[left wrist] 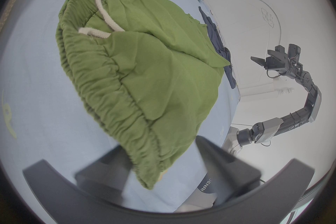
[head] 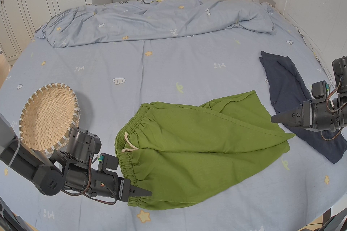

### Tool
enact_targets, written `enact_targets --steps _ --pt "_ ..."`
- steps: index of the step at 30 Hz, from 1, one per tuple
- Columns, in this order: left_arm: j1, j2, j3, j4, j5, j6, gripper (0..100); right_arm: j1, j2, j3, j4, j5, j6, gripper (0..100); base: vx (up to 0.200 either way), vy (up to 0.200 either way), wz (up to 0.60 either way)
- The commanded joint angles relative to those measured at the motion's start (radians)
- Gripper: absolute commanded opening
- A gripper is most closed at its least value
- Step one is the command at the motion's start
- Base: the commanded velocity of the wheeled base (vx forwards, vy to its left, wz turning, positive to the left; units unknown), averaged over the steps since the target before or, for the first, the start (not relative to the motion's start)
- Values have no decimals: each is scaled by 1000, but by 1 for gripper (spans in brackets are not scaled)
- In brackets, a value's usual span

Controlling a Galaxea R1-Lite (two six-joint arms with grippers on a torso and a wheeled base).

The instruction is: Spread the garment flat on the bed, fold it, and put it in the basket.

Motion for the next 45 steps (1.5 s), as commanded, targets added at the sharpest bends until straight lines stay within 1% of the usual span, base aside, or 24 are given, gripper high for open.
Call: enact_targets --steps 1,5,6,8,9,12,13,14,15,16,17,19,20,21,23,25,27,31,34,40,45 --pt "2 -5 0 -1 1 -1 0 -1 3 0 0 1 0 100 0 0 0" --pt "30 -16 14 -1 3 -30 0 -4 4 0 5 2 0 100 0 0 0" --pt "54 -34 28 -1 4 -58 0 -10 3 0 14 2 2 100 0 0 0" --pt "77 -63 43 -1 6 -92 0 -19 4 -1 40 4 3 100 0 0 0" --pt "92 -80 53 1 6 -107 0 -30 7 -3 58 5 3 100 0 0 0" --pt "151 -137 72 16 6 -139 0 -116 52 -11 109 33 -1 100 0 0 0" --pt "151 -137 72 16 6 -139 0 -116 52 -11 109 33 -1 100 0 0 0" --pt "194 -166 77 55 6 -139 0 -177 102 -11 117 77 -15 100 0 0 0" --pt "211 -180 77 76 6 -139 0 -199 119 -6 121 99 -21 100 0 0 0" --pt "211 -180 77 76 6 -139 0 -199 119 -6 121 99 -21 100 0 0 0" --pt "238 -207 77 127 6 -131 0 -242 162 3 147 160 -49 100 0 0 0" --pt "246 -220 77 144 6 -131 0 -263 181 18 161 195 -69 100 0 0 0" --pt "252 -235 80 151 6 -131 0 -289 194 37 164 234 -96 100 0 0 0" --pt "254 -238 80 153 6 -131 0 -294 197 40 164 243 -104 100 0 0 0" --pt "267 -256 82 161 6 -131 0 -340 237 78 163 318 -173 100 0 0 0" --pt "270 -262 82 161 6 -130 0 -354 262 101 161 337 -211 100 0 0 0" --pt "269 -267 82 161 6 -131 0 -355 282 120 157 337 -221 100 0 0 0" --pt "267 -272 79 161 8 -130 0 -346 340 183 43 337 -233 100 0 0 0" --pt "267 -270 74 161 8 -130 0 -311 371 226 -50 338 -233 100 0 0 0" --pt "266 -270 72 161 8 -130 0 -291 388 242 -123 337 -233 100 0 0 0" --pt "264 -270 69 161 8 -130 0 -255 398 242 -190 334 -230 100 0 0 0"
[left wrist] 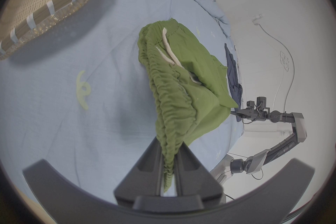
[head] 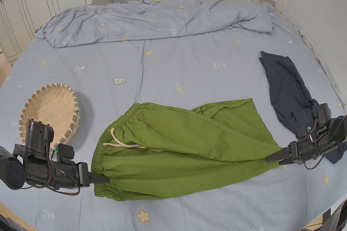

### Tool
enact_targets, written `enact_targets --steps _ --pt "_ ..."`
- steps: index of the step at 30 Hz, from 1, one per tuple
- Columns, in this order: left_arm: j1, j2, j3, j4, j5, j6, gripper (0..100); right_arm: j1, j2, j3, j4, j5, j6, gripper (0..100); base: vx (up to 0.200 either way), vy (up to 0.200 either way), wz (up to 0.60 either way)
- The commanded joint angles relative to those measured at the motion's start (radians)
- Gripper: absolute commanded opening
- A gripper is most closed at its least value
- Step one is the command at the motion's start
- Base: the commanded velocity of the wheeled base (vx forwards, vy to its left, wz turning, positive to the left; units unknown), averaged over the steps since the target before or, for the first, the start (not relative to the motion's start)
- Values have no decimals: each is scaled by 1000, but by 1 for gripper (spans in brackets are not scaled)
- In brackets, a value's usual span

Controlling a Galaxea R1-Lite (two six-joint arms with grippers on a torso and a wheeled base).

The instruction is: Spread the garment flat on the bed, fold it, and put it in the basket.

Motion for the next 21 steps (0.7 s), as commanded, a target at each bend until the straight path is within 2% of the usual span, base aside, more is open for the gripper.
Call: enact_targets --steps 1,6,16,17,21 --pt "-1 -4 0 -1 -1 0 0 27 26 2 -28 -5 2 100 0 0 0" --pt "-1 -4 0 -1 1 0 0 26 38 2 -80 -6 2 100 0 0 0" --pt "-3 -4 -2 -1 1 1 0 16 54 2 -98 -8 -2 100 0 0 0" --pt "-1 -4 0 -1 1 1 0 16 55 2 -98 -8 -1 0 0 0 0" --pt "2 -4 -2 -1 1 1 0 13 55 4 -100 -9 -2 0 0 0 0"
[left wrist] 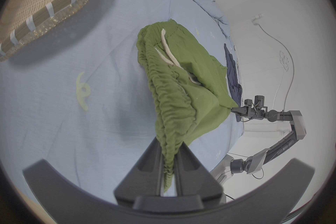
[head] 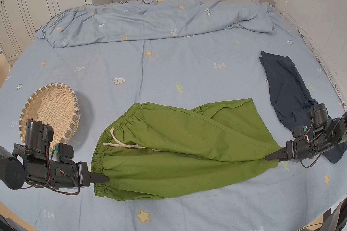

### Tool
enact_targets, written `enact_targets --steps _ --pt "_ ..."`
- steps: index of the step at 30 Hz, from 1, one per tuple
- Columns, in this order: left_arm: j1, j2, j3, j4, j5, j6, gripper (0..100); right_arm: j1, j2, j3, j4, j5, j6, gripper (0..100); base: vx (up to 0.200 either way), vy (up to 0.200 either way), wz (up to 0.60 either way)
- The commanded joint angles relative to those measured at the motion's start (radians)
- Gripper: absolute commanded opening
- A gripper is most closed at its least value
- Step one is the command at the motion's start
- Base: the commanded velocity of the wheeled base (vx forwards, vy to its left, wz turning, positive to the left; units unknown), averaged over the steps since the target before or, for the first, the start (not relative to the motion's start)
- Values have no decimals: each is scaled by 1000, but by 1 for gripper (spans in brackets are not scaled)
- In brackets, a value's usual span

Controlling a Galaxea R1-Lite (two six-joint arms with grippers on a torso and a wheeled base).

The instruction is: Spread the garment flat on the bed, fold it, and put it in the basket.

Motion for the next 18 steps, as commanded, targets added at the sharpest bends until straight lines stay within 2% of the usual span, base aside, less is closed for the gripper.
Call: enact_targets --steps 1,11,14,16,18 --pt "2 -1 0 0 0 0 0 -1 5 1 -1 0 0 0 0 0 0" --pt "20 -7 0 0 -2 -1 0 -9 -17 1 13 0 -5 0 0 0 0" --pt "25 -30 0 21 -2 -3 0 -9 -69 -2 71 0 -6 0 0 0 0" --pt "29 -51 -14 101 0 0 0 -10 -137 -26 186 -12 -15 0 0 0 0" --pt "29 -54 -21 122 0 0 0 -10 -152 -36 212 -20 -15 0 0 0 0"
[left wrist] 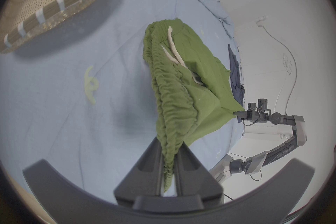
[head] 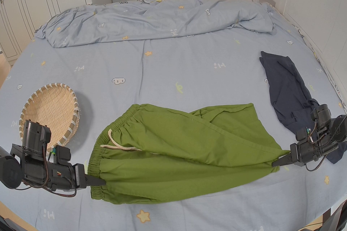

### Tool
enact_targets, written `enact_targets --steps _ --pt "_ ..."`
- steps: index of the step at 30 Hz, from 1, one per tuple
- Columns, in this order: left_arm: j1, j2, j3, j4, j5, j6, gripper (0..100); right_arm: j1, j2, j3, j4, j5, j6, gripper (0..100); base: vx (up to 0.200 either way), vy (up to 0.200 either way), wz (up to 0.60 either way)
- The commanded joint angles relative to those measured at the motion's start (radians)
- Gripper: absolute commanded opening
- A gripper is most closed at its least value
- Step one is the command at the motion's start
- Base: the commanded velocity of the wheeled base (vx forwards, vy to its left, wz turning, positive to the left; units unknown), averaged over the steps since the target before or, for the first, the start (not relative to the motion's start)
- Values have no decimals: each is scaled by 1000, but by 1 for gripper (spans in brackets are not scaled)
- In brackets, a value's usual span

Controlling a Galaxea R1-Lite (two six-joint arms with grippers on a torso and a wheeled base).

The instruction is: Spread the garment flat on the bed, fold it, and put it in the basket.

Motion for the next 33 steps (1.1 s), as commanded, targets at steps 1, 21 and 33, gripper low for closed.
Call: enact_targets --steps 1,21,33 --pt "11 -36 -28 99 1 6 0 -2 -126 -47 130 -46 -10 0 0 0 0" --pt "58 -24 84 191 4 225 0 -7 -191 122 313 -104 -24 0 0 0 0" --pt "45 25 89 189 3 243 0 44 -181 272 205 -133 -21 0 0 0 0"
